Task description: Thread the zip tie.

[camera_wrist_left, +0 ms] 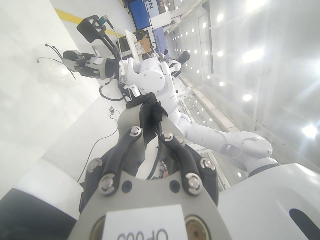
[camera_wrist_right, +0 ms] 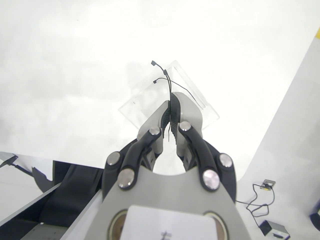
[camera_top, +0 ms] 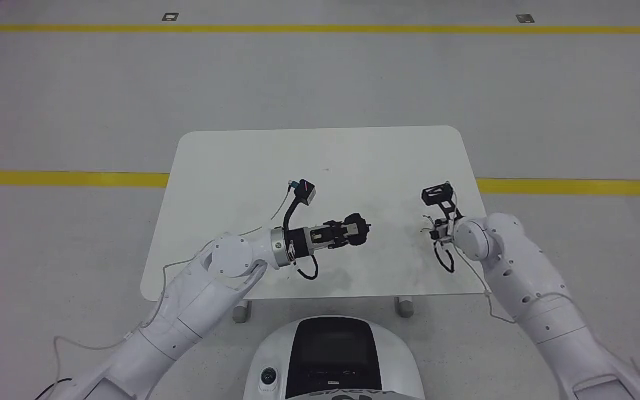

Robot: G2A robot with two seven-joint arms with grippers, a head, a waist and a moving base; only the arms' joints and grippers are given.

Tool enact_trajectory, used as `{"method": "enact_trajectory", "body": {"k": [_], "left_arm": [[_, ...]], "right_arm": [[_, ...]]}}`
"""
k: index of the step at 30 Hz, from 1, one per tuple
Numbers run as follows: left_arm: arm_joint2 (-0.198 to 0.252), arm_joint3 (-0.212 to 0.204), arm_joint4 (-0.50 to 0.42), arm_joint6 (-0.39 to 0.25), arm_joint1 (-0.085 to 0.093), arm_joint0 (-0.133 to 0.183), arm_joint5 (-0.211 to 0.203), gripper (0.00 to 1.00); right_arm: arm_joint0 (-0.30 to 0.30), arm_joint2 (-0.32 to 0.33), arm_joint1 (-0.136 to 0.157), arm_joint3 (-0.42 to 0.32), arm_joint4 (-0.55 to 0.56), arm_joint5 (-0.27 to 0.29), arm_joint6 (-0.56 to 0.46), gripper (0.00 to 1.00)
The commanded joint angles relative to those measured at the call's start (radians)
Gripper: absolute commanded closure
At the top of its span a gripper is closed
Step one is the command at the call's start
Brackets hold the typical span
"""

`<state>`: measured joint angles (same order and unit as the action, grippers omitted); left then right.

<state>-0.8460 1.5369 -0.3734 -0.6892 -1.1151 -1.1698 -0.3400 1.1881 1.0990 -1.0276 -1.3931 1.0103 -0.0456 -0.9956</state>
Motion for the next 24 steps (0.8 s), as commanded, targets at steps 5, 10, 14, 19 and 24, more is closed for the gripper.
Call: {"method": "enact_trajectory", "body": {"k": [5,10,14,19,24], "left_arm": [[0.0,0.0,0.0,0.0,0.0,0.0,0.0,1.0],[0.0,0.0,0.0,0.0,0.0,0.0,0.0,1.0],[0.0,0.0,0.0,0.0,0.0,0.0,0.0,1.0],[0.0,0.0,0.0,0.0,0.0,0.0,0.0,1.0],[0.0,0.0,0.0,0.0,0.0,0.0,0.0,1.0]], "right_arm": [[-0.038,-0.026,-0.014,0.057,-0.005,0.002,0.009,0.86],[-0.061,-0.041,-0.024,0.091,-0.011,0.005,0.012,0.75],[-0.073,-0.047,-0.03,0.109,-0.012,0.01,0.01,0.74],[-0.078,-0.049,-0.034,0.117,-0.006,0.011,0.007,0.76],[-0.064,-0.039,-0.033,0.096,0.003,0.012,-0.003,0.8]]}}
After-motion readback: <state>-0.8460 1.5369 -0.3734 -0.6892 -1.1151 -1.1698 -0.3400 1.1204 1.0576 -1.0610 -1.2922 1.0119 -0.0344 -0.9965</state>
